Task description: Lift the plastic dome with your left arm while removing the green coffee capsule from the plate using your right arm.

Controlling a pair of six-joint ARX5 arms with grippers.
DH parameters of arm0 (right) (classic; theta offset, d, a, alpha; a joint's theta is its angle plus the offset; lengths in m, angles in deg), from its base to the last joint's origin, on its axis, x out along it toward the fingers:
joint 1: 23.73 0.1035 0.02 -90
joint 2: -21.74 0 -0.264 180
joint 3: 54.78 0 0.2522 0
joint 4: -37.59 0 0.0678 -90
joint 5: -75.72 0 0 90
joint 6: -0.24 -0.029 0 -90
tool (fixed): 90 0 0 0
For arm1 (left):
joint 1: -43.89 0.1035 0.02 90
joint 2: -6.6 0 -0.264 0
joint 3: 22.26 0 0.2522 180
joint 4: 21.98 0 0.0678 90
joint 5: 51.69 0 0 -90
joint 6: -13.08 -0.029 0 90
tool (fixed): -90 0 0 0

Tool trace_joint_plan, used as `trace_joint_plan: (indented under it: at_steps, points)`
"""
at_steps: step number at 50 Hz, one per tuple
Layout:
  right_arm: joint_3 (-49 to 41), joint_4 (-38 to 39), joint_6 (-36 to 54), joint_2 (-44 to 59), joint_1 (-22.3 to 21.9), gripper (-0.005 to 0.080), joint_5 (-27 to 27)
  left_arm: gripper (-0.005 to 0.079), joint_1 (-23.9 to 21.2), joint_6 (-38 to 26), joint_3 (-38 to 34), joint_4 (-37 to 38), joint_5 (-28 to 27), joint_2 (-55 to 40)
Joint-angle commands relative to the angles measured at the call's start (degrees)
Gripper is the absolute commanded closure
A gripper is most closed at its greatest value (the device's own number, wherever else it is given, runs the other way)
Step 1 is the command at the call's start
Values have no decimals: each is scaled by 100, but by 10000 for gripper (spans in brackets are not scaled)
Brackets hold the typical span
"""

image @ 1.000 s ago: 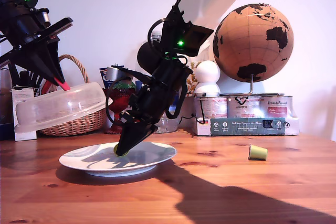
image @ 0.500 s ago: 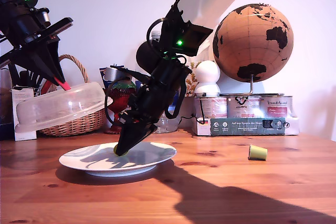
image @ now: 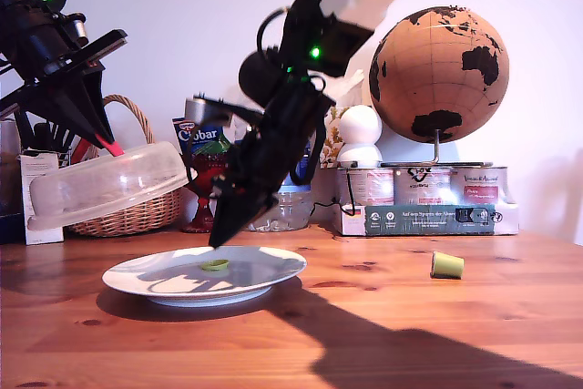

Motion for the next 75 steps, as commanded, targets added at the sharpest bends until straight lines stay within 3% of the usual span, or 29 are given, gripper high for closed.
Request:
trace_joint_plan:
  at_steps: [1, 5, 12, 22, 28, 49, 64, 75]
  points:
    - [22, -44, 0, -197, -9, 765, -4, 764, -13, -50, 96, -39, -46, 118]
    - [22, -122, 249, -197, -7, 744, -4, 764, -13, -50, 96, -37, -50, 118]
    - [22, -136, 990, -195, 35, 591, 0, 764, -15, -50, 96, -42, -114, 118]
    - [22, 4, 1834, -155, 111, 587, -52, 764, -13, -50, 96, -46, -201, 118]
    - [22, -24, 2111, -48, 221, 587, -380, 764, -13, -50, 96, -35, -216, 118]
    - [22, -146, 2096, 249, 256, 585, -542, 764, -13, -92, 96, -26, -219, 118]
    - [20, 31, 1864, 323, 199, 505, -538, 764, -13, -94, 96, -42, -219, 118]
    - [20, 83, 1722, 420, 162, 503, -546, 764, -11, -94, 96, -68, -219, 118]
